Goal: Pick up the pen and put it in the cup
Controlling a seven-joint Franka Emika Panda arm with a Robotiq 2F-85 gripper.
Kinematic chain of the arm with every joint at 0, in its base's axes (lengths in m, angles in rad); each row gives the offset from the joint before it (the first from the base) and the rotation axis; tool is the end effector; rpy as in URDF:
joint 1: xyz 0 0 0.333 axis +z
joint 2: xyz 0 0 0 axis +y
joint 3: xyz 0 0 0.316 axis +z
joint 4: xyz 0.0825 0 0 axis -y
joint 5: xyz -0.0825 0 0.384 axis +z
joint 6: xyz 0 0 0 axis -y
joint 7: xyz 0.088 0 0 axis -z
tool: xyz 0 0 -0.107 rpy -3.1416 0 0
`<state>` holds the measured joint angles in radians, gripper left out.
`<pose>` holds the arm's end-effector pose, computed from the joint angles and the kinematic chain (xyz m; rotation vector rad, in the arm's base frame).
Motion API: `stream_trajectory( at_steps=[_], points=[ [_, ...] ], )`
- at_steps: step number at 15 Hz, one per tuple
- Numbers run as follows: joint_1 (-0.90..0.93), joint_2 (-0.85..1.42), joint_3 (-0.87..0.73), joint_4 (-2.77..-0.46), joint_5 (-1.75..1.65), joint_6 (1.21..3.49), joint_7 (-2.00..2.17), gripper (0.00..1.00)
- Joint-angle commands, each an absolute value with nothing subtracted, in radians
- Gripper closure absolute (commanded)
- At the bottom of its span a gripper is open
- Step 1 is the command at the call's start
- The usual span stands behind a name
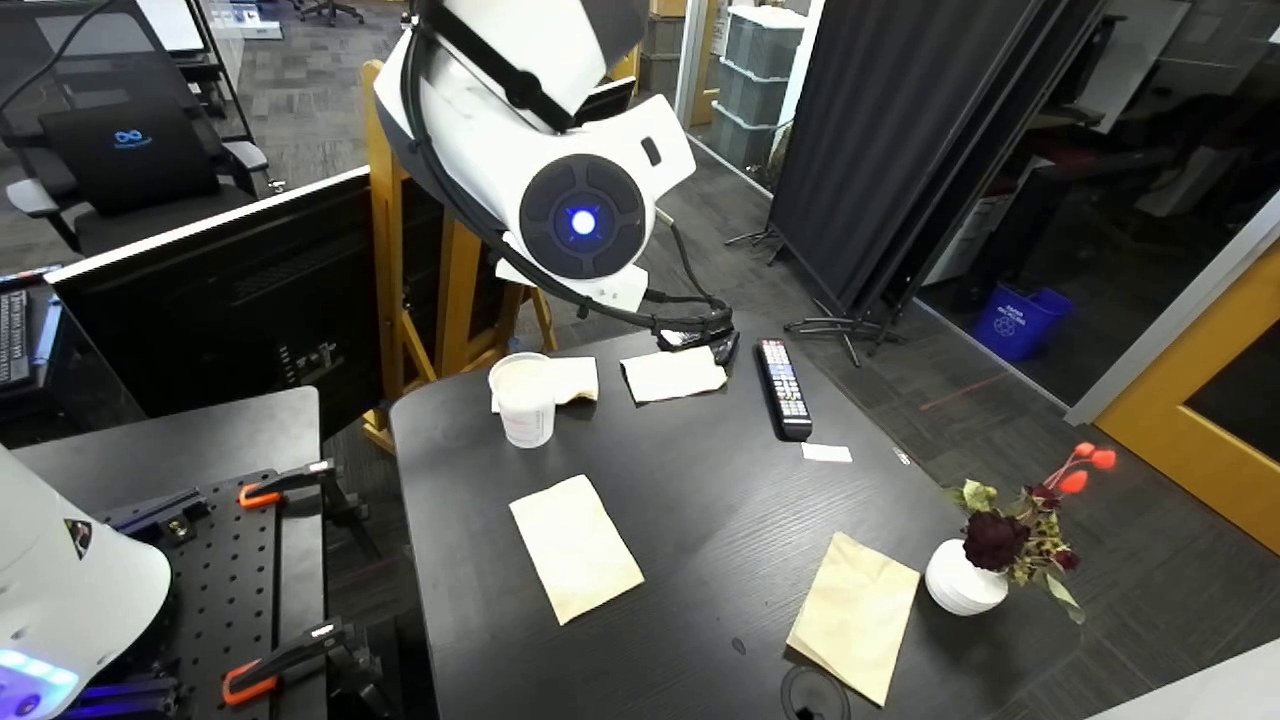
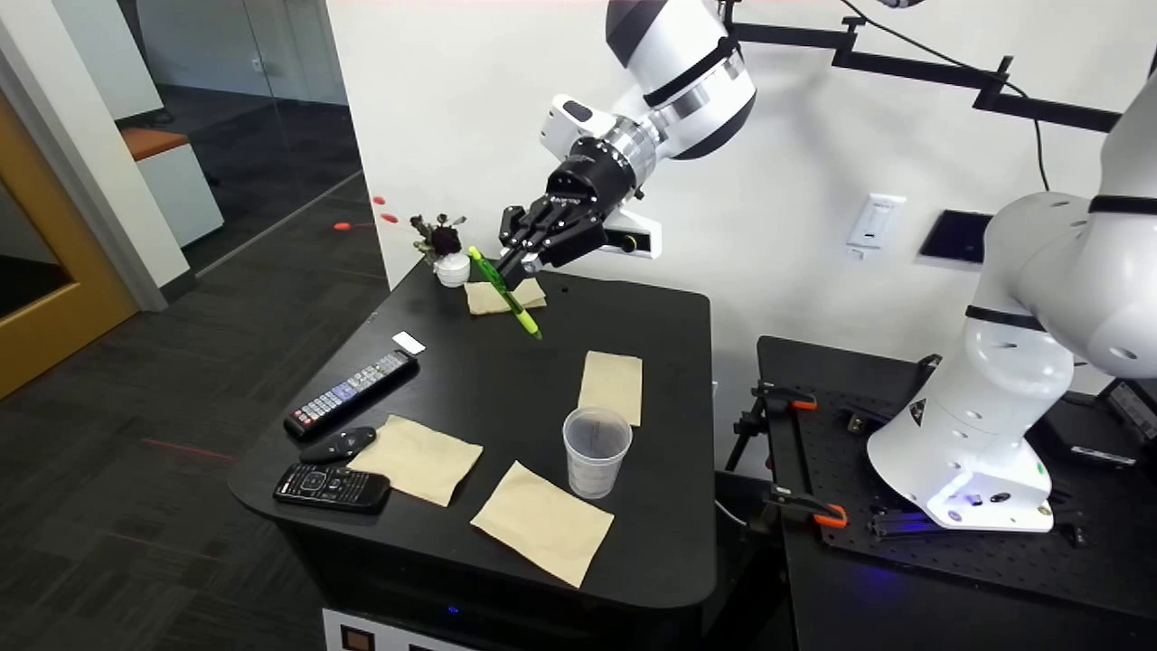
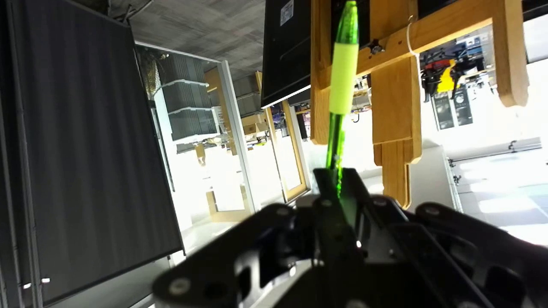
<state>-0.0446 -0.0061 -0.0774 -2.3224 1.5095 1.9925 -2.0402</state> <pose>0.5110 -0.0007 0.3627 -1.8496 -0.9524 -1.1515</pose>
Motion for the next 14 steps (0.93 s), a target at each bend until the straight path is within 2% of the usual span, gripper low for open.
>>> stream_trajectory(
  at_steps=[1, 7, 14],
  points=[
    [-0.080, 0.010, -0.098, -2.349, 1.530, 1.878, -2.180, 0.97],
    [-0.134, 0.078, -0.146, -2.386, 1.500, 1.633, -2.261, 0.97],
    [-0.120, 0.111, -0.139, -2.464, 1.454, 1.691, -2.400, 0.97]
  ],
)
